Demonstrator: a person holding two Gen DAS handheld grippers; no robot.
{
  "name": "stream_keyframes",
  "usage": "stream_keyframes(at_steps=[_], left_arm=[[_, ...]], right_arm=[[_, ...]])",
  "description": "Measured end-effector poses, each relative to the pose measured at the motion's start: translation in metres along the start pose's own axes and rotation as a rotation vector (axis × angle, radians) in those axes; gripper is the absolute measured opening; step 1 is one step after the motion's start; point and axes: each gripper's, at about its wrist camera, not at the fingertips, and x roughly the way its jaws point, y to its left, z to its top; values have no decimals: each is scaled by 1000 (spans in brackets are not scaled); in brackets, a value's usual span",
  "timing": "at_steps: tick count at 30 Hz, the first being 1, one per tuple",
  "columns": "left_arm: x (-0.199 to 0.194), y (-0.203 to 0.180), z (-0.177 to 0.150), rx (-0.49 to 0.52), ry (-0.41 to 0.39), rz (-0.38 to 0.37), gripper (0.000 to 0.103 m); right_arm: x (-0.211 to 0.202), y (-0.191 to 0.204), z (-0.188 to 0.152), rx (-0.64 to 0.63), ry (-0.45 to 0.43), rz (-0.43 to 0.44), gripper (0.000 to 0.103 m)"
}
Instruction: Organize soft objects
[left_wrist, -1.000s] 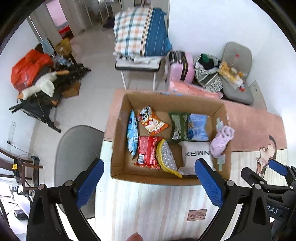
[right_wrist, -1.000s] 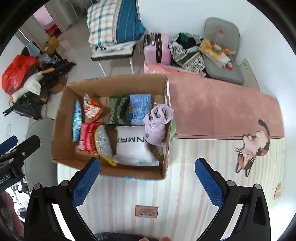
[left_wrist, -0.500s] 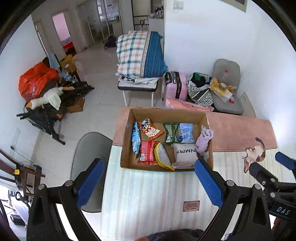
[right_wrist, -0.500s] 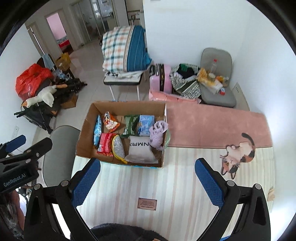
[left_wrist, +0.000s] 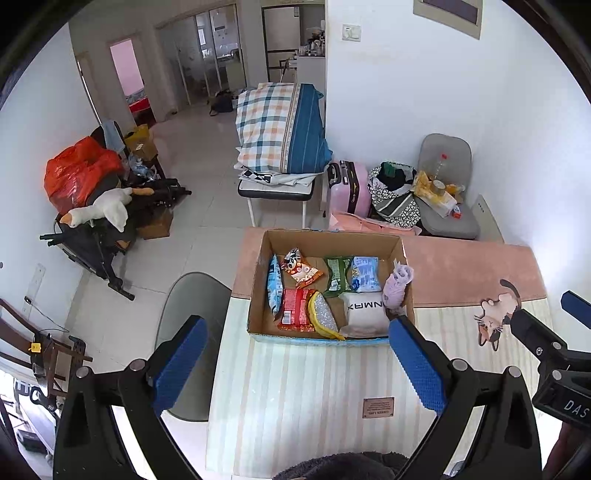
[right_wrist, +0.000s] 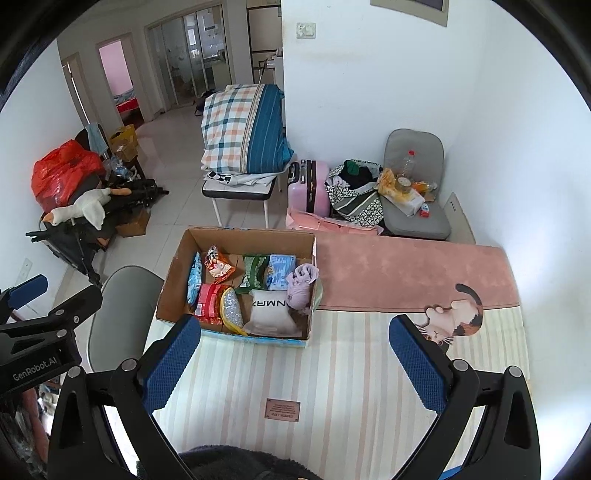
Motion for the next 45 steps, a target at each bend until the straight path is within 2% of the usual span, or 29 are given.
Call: stream_keyframes(at_steps=[13, 45], left_arm=[[-6, 0, -7, -2, -1, -4, 100], [-14, -1, -14, -7, -16, 10, 100]], right_arm=[[-6, -3, -3, 5, -9, -29, 103], [-10, -4, -5, 4, -16, -33, 103]])
